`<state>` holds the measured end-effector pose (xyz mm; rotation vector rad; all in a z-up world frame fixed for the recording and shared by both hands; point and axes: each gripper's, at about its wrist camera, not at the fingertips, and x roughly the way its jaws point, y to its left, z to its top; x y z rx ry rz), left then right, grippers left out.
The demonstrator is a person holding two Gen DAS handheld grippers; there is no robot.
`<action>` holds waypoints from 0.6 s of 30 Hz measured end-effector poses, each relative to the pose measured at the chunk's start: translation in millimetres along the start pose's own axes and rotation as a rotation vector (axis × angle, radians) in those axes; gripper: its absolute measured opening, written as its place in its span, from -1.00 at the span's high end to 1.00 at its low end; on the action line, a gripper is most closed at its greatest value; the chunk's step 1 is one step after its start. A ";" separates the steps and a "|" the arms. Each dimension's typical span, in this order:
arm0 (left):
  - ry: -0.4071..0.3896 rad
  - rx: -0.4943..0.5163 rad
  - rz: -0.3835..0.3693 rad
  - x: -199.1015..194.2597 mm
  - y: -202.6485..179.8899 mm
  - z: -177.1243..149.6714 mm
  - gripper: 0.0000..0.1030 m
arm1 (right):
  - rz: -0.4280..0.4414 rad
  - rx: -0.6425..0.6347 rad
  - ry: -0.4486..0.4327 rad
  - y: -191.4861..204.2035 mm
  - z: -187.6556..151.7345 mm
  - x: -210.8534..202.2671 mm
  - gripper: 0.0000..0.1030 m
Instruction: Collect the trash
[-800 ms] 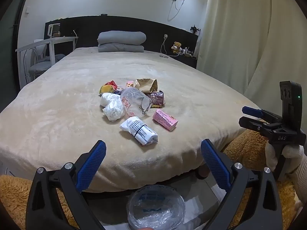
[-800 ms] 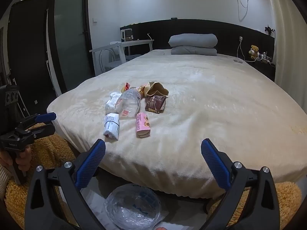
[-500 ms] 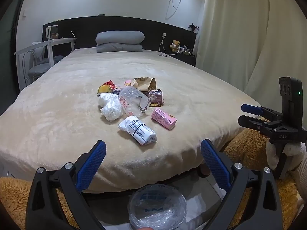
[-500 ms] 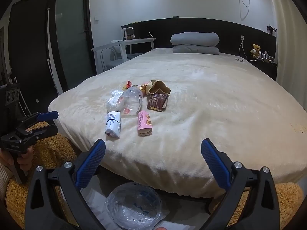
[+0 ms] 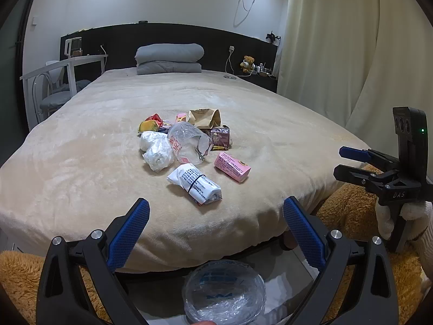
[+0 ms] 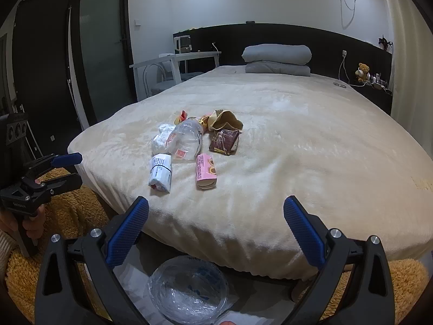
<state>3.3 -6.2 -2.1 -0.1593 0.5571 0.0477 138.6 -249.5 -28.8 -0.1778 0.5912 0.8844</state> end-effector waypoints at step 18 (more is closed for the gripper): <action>0.001 0.013 0.005 -0.4 -2.6 -1.0 -0.88 | -0.007 -0.027 0.020 4.3 -0.2 5.7 -0.92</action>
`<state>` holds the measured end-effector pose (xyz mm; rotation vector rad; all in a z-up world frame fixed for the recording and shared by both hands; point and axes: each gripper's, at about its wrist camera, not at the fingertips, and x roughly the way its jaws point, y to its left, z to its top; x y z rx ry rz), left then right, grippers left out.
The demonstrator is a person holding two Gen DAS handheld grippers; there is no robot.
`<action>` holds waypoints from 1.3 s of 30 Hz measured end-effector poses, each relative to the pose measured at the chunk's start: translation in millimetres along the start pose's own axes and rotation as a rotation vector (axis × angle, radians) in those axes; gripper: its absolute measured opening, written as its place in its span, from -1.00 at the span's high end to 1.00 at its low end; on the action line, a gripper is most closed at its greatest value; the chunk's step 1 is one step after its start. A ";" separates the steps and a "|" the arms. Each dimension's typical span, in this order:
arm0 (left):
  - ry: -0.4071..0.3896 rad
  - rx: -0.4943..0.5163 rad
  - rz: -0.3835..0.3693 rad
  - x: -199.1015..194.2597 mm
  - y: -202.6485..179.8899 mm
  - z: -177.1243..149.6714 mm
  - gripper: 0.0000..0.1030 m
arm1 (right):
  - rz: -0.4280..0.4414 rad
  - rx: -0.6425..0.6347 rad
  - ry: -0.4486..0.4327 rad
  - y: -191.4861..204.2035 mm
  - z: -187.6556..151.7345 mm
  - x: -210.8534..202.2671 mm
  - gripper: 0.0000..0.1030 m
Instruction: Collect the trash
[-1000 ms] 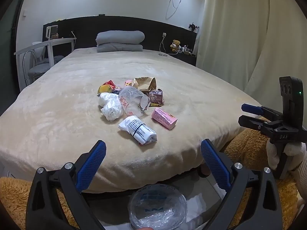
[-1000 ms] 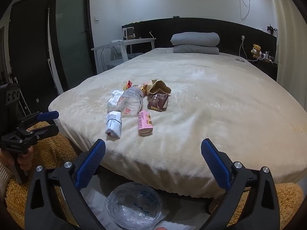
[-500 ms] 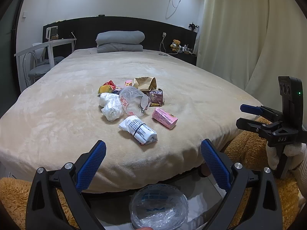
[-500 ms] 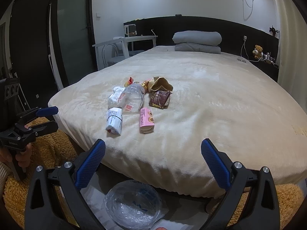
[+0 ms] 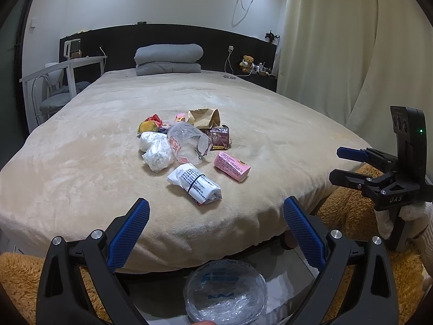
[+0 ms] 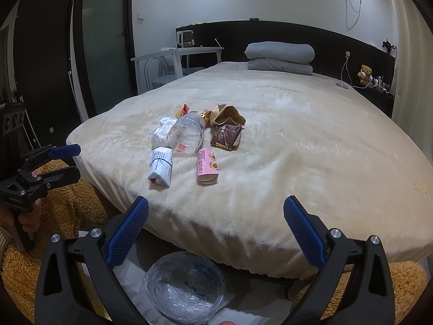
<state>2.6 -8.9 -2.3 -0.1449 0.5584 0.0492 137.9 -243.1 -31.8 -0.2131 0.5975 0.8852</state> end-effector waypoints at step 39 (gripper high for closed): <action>0.015 0.032 0.010 4.8 -4.3 -2.5 -0.88 | 0.003 -0.022 0.011 4.2 -1.1 3.7 -0.92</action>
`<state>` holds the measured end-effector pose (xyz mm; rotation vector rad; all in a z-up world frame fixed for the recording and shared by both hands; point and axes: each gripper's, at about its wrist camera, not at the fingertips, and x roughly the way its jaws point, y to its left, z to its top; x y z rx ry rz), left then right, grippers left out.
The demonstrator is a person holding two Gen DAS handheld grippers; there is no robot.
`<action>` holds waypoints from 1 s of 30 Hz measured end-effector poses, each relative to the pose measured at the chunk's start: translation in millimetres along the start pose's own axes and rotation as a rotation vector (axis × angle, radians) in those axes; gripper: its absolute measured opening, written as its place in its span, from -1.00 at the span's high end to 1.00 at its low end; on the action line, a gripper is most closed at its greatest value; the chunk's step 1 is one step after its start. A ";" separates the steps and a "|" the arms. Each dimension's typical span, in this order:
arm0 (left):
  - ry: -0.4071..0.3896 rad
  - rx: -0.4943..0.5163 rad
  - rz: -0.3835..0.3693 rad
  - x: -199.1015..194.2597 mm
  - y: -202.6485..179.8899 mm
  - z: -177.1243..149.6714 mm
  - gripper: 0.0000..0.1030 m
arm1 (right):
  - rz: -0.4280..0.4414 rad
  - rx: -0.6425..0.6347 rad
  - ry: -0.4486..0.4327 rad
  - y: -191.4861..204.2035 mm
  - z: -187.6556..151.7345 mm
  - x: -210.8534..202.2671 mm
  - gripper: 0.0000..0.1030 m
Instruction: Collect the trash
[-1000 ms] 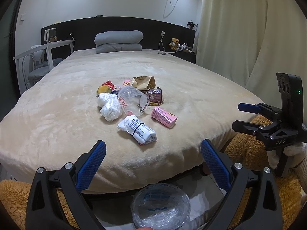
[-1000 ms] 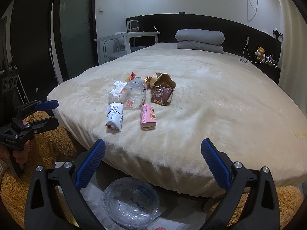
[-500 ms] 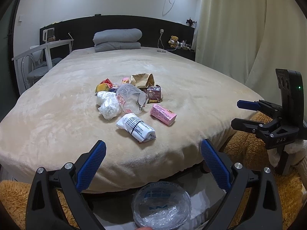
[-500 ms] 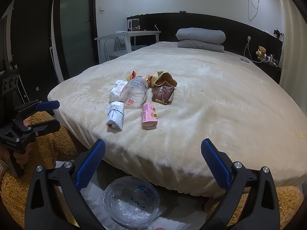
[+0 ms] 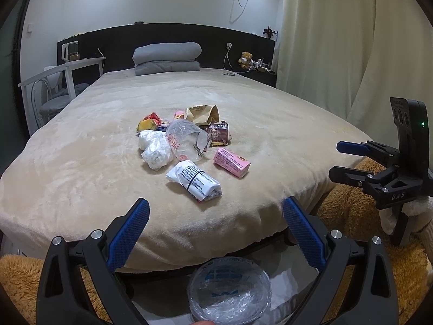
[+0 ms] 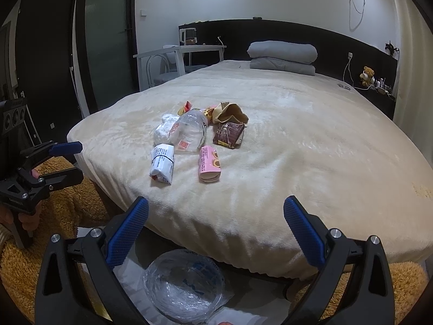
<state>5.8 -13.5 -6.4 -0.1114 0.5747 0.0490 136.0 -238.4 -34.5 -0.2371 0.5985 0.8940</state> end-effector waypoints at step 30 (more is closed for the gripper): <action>0.116 -0.269 -0.067 29.4 37.7 9.8 -0.88 | 0.137 0.116 0.079 -21.3 26.7 30.3 -0.92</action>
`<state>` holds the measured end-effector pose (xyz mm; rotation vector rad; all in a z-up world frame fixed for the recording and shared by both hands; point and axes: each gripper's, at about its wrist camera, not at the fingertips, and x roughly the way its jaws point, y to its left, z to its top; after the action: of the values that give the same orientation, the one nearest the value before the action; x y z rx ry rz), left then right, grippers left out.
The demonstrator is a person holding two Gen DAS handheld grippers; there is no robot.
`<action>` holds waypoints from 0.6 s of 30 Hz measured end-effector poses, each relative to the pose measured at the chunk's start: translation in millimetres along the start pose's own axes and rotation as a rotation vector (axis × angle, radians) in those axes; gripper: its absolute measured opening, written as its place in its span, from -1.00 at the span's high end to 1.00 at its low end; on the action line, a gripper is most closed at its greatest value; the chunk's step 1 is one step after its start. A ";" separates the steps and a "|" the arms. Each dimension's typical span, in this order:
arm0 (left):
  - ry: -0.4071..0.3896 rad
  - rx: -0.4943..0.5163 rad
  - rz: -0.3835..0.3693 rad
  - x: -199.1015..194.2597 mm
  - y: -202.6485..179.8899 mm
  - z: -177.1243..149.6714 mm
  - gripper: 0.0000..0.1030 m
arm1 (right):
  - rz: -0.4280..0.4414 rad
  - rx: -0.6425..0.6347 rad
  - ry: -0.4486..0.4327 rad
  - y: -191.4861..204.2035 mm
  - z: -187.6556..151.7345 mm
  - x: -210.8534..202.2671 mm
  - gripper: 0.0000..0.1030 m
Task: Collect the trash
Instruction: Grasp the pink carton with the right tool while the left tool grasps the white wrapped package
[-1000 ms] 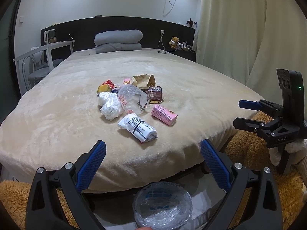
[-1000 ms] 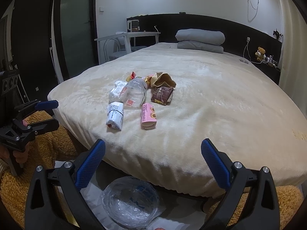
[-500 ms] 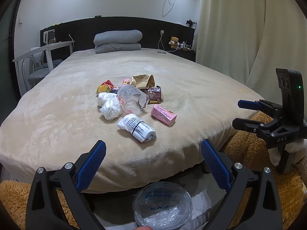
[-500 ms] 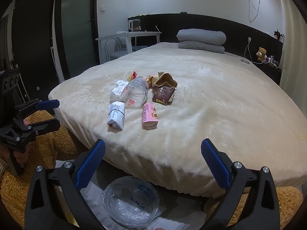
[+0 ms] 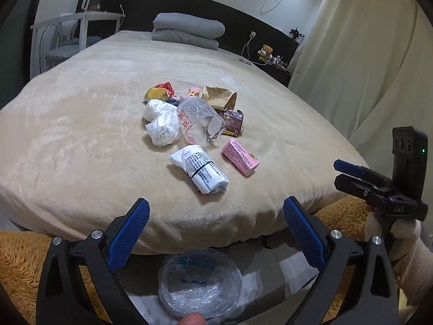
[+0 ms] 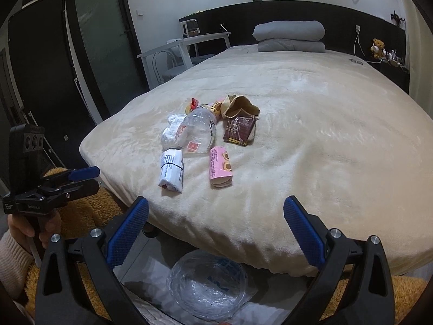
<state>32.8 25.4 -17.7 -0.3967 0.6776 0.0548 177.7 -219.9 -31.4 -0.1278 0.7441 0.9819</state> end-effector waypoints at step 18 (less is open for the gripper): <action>0.198 -0.435 -0.180 78.7 52.5 37.9 -0.85 | 0.090 0.032 0.245 -30.8 55.6 106.6 -0.69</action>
<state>107.7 82.1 -57.5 -0.8883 0.8236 -0.0092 266.1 -138.7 -63.0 -0.1901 0.9962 1.0502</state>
